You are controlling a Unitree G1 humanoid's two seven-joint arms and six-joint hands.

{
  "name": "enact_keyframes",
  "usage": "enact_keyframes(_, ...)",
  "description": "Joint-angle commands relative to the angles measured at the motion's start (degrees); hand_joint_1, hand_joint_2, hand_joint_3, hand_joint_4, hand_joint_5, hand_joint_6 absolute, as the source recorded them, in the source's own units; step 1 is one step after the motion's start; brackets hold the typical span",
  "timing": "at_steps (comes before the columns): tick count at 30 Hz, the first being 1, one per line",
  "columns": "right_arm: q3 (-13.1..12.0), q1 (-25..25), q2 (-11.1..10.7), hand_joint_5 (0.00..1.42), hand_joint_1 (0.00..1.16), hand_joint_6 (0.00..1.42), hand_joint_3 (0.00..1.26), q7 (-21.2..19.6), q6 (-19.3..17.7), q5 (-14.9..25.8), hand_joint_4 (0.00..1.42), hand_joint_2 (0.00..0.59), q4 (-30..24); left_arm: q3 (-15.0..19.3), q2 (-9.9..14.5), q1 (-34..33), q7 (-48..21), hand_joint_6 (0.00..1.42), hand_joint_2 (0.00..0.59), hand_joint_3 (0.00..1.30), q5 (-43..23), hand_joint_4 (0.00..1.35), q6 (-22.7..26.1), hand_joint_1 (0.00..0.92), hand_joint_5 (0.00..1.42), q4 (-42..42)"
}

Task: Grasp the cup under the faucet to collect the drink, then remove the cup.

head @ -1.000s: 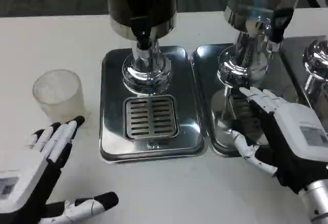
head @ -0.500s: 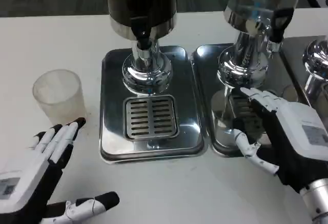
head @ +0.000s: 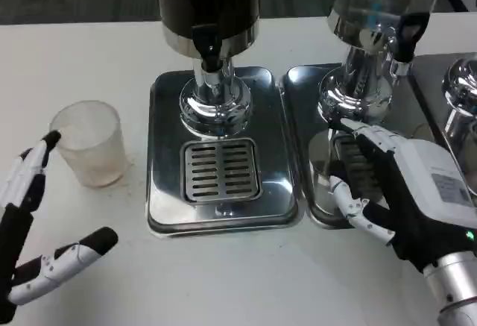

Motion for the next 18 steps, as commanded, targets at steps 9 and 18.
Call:
enact_keyframes(9,0.4,0.4,2.4,0.18,0.34,0.17,0.25,-1.3,0.8,-1.1,0.22,0.493,-1.5,3.5,1.1,-9.9,1.0,0.15,0.007,0.00,-4.4,0.00,-2.7,0.000,0.05,11.7)
enact_keyframes(18,0.9,-0.6,3.7,0.19,0.34,0.18,0.26,-1.7,0.6,-1.2,0.23,0.493,-0.8,2.4,3.5,-18.9,-0.3,0.16,0.000,0.00,-6.4,0.00,-2.9,0.000,0.05,23.7)
